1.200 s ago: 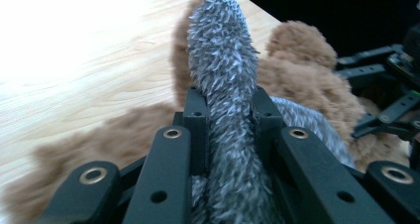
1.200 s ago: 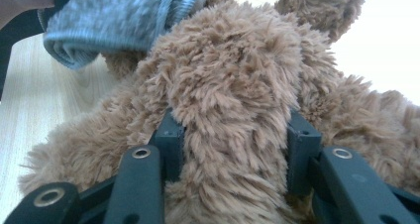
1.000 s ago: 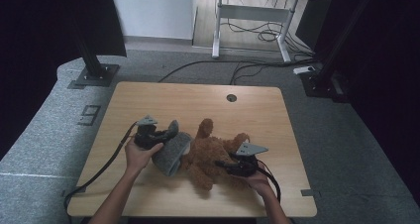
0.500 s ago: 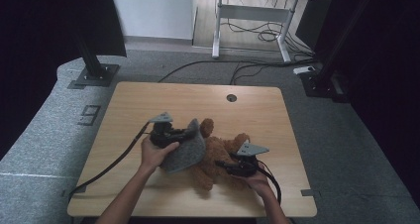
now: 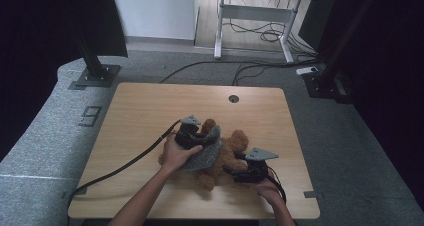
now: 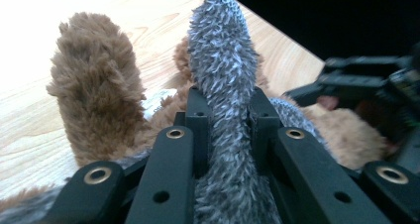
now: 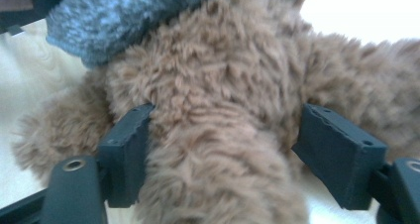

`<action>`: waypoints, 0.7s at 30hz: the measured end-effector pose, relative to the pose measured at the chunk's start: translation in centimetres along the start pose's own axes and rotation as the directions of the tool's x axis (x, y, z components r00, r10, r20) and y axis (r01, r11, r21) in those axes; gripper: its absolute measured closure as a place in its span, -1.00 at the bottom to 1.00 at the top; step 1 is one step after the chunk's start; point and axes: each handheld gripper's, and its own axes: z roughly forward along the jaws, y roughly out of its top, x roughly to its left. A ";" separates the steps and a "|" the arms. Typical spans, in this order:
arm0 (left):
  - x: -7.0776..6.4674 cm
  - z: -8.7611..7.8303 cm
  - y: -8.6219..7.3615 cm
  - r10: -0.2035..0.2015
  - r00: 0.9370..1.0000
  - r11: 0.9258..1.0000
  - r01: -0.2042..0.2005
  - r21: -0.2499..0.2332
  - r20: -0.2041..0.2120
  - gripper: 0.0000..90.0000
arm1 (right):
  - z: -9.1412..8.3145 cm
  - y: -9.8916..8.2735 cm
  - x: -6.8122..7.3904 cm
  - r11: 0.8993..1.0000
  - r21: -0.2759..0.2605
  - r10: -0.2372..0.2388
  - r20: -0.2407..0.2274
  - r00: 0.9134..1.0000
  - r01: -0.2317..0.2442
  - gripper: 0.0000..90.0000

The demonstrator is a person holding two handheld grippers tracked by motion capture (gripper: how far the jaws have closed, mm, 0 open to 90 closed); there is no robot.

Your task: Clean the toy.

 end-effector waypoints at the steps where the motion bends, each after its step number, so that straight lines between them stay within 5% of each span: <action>1: -0.1 0.0 0.1 0.005 1.000 1.000 -0.005 0.002 0.001 0.70 | 0.1 -0.1 -0.1 1.000 0.011 0.006 -0.013 1.000 -0.006 -0.42; 8: -1.1 0.2 0.9 0.010 1.000 1.000 -0.011 0.005 0.026 0.69 | 0.9 -0.2 0.3 0.998 0.017 -0.053 -0.030 0.998 0.053 0.01; 15: -3.2 2.1 1.8 0.050 0.997 0.998 -0.052 0.029 0.059 0.68 | 0.9 -0.1 0.5 0.998 0.012 -0.069 -0.036 0.997 0.070 0.14; 21: -3.9 4.4 1.4 0.088 0.996 0.992 -0.087 0.090 -0.002 0.68 | 0.9 -0.2 0.5 0.996 0.027 -0.081 -0.027 0.996 0.082 0.18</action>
